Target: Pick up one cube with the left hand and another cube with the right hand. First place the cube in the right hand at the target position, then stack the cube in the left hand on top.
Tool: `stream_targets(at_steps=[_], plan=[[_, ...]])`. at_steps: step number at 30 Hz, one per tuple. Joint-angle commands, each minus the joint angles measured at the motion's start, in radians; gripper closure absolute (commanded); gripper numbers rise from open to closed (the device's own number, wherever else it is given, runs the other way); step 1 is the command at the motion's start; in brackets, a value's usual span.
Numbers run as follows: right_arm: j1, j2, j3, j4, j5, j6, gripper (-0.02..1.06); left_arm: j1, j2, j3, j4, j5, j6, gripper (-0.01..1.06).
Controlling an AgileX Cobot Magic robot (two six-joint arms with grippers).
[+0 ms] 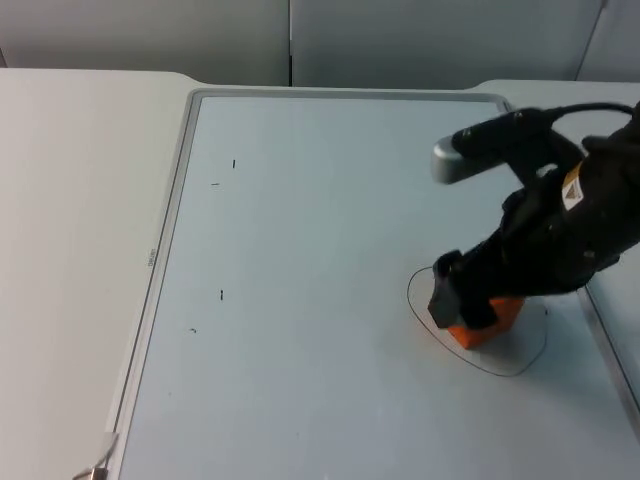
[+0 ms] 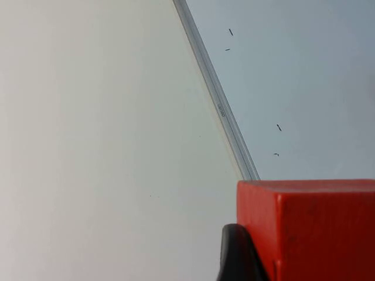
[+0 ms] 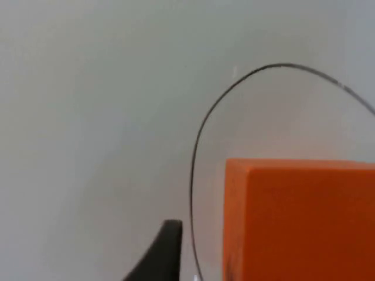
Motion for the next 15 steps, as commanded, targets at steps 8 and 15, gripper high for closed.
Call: stream_targets(at_steps=[8, 15], plan=[[-0.004, -0.381, -0.111, -0.003, 0.104, -0.006, 0.03, -0.003, -0.007, -0.001, -0.001, -0.008, -0.006, 1.05], [-0.004, -0.734, -0.257, -0.002, 0.204, -0.086, 0.03, -0.003, -0.007, -0.001, -0.001, -0.008, 0.021, 1.05]])
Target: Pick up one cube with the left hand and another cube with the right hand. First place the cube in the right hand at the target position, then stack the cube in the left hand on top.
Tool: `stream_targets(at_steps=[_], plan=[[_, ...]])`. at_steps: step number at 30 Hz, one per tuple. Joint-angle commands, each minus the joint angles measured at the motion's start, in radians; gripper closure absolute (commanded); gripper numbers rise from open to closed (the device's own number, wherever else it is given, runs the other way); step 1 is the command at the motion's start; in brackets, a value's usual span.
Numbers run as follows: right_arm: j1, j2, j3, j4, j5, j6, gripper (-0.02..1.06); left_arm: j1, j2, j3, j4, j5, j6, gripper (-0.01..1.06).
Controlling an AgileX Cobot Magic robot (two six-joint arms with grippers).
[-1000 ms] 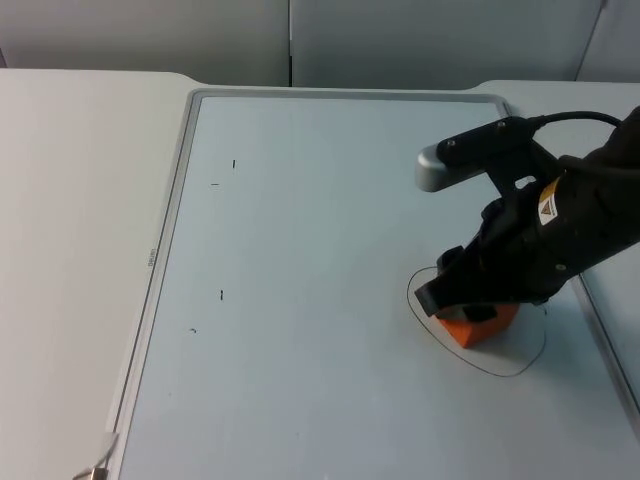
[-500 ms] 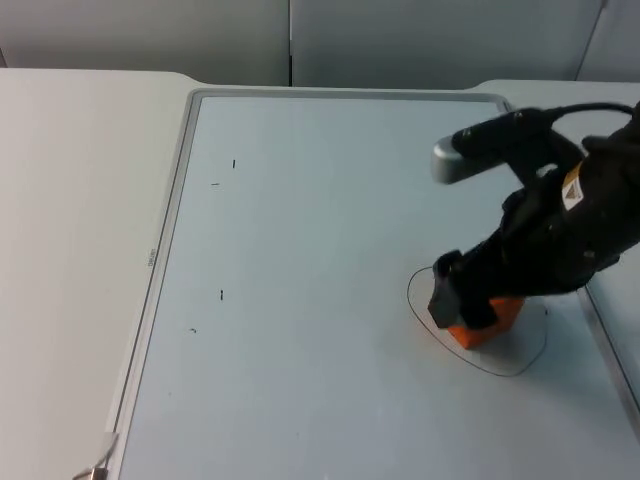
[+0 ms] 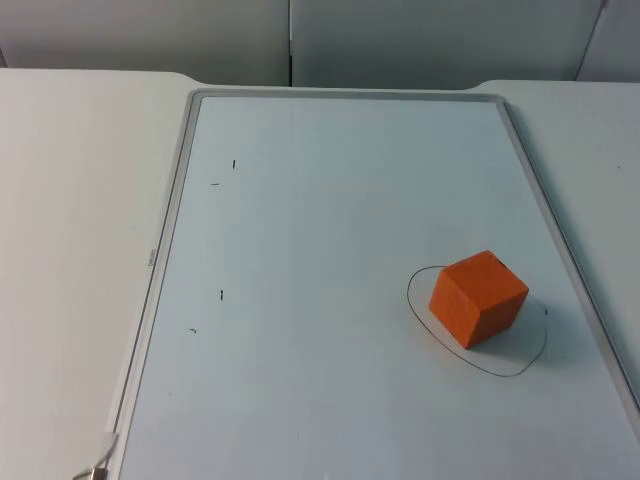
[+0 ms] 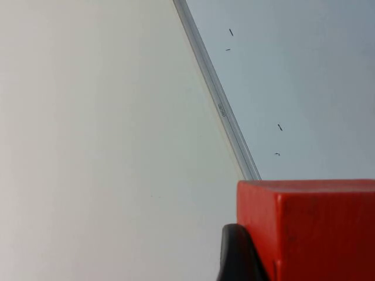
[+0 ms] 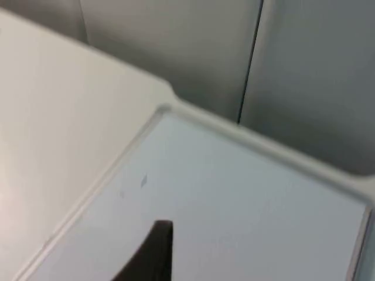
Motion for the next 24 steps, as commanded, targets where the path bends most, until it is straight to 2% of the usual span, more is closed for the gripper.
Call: stream_targets(at_steps=[1, 3, 8, 9, 10, 15, 19, 24], plan=[[-0.004, -0.131, -0.034, -0.002, 0.037, -0.038, 0.03, -0.003, -0.007, -0.001, -0.001, -0.01, 0.013, 1.05], [-0.004, -0.202, -0.034, 0.002, 0.05, -0.055, 0.03, -0.003, -0.007, -0.001, -0.001, -0.014, 0.013, 1.05], [-0.004, -0.332, -0.034, 0.019, 0.162, -0.09, 0.03, -0.003, -0.007, -0.001, -0.003, -0.026, 0.015, 1.05], [-0.004, -0.372, -0.034, 0.025, 0.186, -0.103, 0.03, -0.003, -0.007, -0.001, -0.018, -0.026, 0.047, 1.05], [-0.004, -0.372, -0.034, 0.025, 0.186, -0.103, 0.03, -0.003, -0.007, -0.001, -0.018, -0.026, 0.047, 1.05], [-0.004, -0.455, -0.034, 0.073, 0.233, -0.13, 0.03, -0.003, 0.021, -0.001, -0.118, -0.041, 0.161, 1.05], [-0.004, -0.517, -0.019, 0.157, 0.267, -0.19, 0.03, -0.003, 0.097, -0.001, -0.261, -0.104, 0.289, 1.05], [-0.004, -0.552, 0.018, 0.159, 0.267, -0.2, 0.04, -0.003, 0.233, -0.001, -0.384, -0.177, 0.417, 1.05]])
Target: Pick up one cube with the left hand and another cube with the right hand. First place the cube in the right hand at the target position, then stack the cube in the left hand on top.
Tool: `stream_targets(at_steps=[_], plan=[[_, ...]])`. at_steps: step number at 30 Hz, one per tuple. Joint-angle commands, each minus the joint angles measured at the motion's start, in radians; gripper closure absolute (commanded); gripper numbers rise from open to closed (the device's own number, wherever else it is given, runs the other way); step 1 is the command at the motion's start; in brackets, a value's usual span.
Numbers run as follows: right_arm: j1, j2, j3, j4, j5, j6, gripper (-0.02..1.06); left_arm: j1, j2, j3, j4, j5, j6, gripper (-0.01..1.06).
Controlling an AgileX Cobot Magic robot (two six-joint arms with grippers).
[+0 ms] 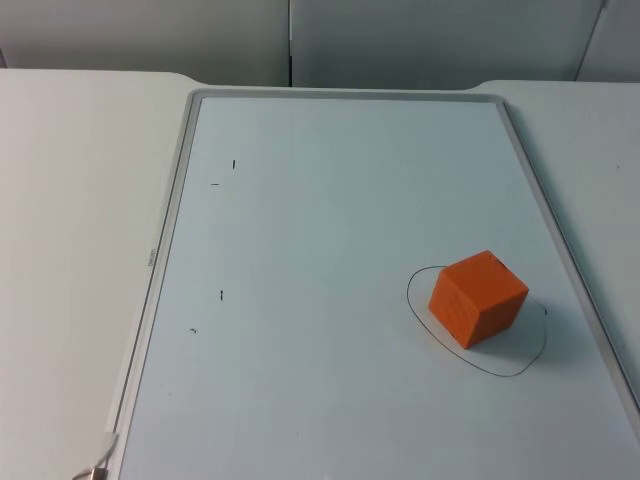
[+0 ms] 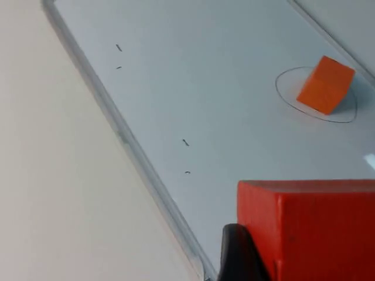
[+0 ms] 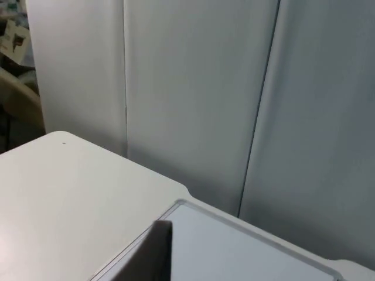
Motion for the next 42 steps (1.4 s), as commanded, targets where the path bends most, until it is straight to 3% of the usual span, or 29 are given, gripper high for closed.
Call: stream_targets(at_steps=[1, 3, 7, 12, 17, 24, 29, 30, 34, 42], plan=[[-0.004, -0.01, 0.018, 0.01, 0.003, -0.012, 0.04, -0.003, 0.055, -0.001, -0.074, -0.051, 0.074, 1.05], [-0.004, -0.01, 0.024, 0.017, 0.005, -0.012, 0.04, -0.003, 0.097, -0.001, -0.121, -0.066, 0.127, 1.05], [-0.004, 0.009, 0.043, 0.029, -0.008, -0.01, 0.04, -0.003, 0.253, -0.003, -0.33, -0.119, 0.345, 1.05], [-0.004, 0.105, 0.043, 0.047, -0.026, -0.003, 0.04, -0.013, 0.411, -0.058, -0.498, -0.121, 0.548, 1.05], [-0.004, 0.165, 0.043, 0.054, -0.056, -0.022, 0.04, -0.087, 0.538, -0.15, -0.522, -0.173, 0.598, 1.05], [-0.004, 0.182, 0.043, 0.054, -0.088, -0.022, 0.04, -0.254, 0.751, -0.3, -0.504, -0.241, 0.6, 1.05], [-0.004, 0.182, 0.043, 0.054, -0.097, -0.022, 0.04, -0.406, 1.025, -0.529, -0.394, -0.255, 0.515, 1.05], [-0.004, 0.182, 0.043, 0.054, -0.097, -0.022, 0.04, -0.406, 1.025, -0.529, -0.394, -0.255, 0.515, 1.05], [-0.004, 0.182, 0.043, 0.054, -0.095, -0.022, 0.04, -0.454, 1.258, -0.751, -0.251, -0.2, 0.361, 1.05], [-0.004, 0.182, 0.043, 0.052, -0.095, -0.022, 0.04, -0.474, 1.488, -1.001, -0.106, -0.114, 0.223, 1.05]])
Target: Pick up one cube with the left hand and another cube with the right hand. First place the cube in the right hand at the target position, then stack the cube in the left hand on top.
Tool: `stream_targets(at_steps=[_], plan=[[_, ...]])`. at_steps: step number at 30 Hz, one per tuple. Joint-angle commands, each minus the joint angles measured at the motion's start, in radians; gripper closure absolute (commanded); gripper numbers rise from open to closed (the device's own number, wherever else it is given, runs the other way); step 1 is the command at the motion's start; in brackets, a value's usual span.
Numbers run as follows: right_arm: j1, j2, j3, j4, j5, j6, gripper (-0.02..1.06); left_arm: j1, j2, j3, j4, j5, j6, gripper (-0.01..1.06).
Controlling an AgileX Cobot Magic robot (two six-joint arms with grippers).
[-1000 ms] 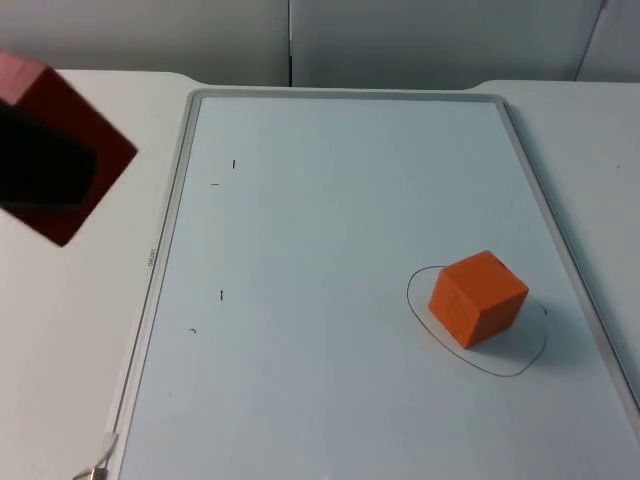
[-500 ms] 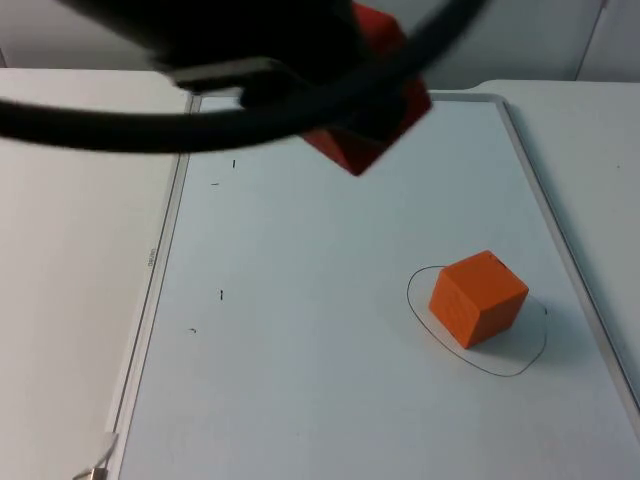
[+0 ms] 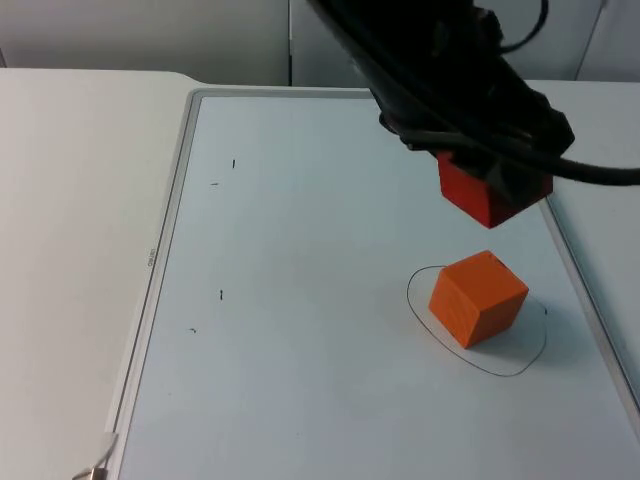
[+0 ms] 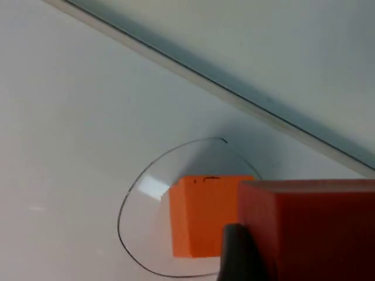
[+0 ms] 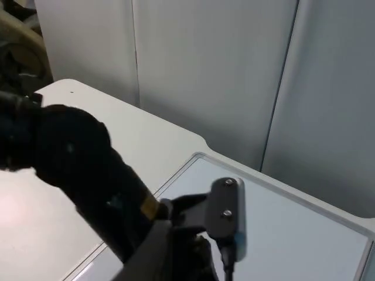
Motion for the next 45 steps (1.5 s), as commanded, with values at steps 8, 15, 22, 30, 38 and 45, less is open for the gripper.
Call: stream_targets(at_steps=[8, 15, 22, 30, 38, 45], plan=[[-0.004, 0.001, 0.002, 0.001, -0.014, -0.008, 0.04, -0.049, 0.189, -0.222, 0.277, 0.121, -0.25, 1.05], [-0.004, 0.003, 0.002, 0.001, -0.014, -0.008, 0.04, -0.065, 0.205, -0.235, 0.278, 0.124, -0.248, 1.05], [-0.004, 0.003, 0.002, 0.001, -0.014, -0.008, 0.04, -0.068, 0.205, -0.238, 0.278, 0.115, -0.236, 1.05], [-0.004, 0.003, 0.002, 0.001, -0.014, -0.008, 0.04, -0.076, 0.241, -0.238, 0.266, 0.116, -0.242, 1.05], [-0.004, 0.003, 0.002, 0.001, -0.014, -0.008, 0.04, -0.077, 0.245, -0.238, 0.256, 0.098, -0.242, 1.05], [-0.004, 0.002, 0.002, 0.001, -0.012, -0.008, 0.04, -0.077, 0.247, -0.238, 0.243, 0.096, -0.242, 1.05]])
